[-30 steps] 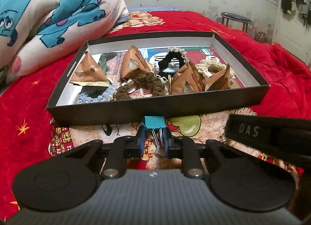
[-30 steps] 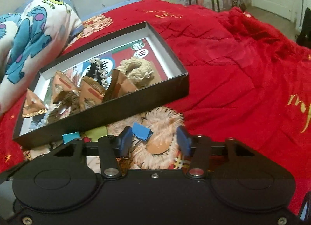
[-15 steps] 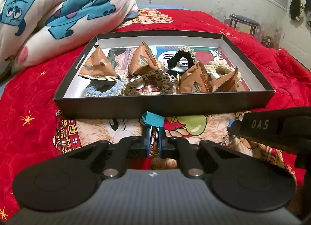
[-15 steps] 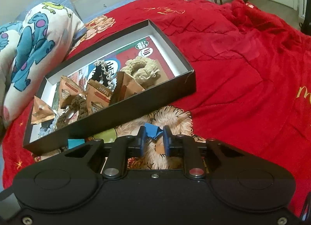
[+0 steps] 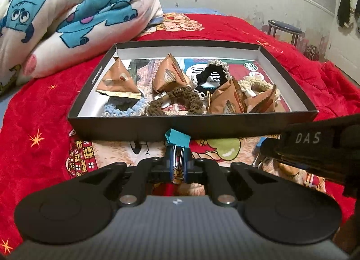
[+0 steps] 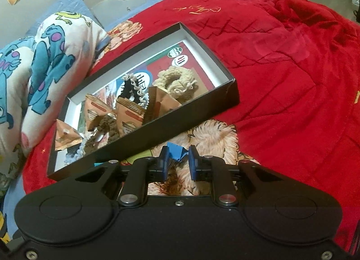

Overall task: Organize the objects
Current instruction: 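Close the right gripper on its blue binder clip while the left holds its clip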

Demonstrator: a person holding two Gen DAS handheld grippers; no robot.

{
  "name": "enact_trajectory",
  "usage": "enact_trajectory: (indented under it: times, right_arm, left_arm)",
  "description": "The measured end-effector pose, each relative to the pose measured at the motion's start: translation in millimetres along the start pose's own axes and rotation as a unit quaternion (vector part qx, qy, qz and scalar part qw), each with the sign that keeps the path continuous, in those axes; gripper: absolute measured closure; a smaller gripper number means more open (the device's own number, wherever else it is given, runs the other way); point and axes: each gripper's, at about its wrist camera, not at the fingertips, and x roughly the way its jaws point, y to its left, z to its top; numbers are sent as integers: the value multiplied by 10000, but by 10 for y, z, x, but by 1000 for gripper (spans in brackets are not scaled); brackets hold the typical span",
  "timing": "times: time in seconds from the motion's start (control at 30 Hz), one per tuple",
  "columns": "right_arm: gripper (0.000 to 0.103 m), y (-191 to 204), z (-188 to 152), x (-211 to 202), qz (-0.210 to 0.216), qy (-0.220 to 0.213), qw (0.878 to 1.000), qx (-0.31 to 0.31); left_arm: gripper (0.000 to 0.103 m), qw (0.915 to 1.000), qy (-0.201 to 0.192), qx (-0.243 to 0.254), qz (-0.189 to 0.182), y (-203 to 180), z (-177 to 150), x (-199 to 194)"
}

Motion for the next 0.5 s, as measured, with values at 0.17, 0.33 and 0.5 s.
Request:
enact_trajectory:
  times: [0.17,0.33,0.5]
  right_arm:
    - [85,-83,43,-75,192,45,9996,203]
    - [85,-123,74,-148,398,44,9989,263]
    - [85,-108,99,-253,626,-85,9977,231]
  left_arm:
    - [93,9999,-28,-107,-53,30,33,-53]
    - [93,9998,-161,-122,-48,42,68,-132]
    - [93,9995,-314,-79,-55,48,87,-229]
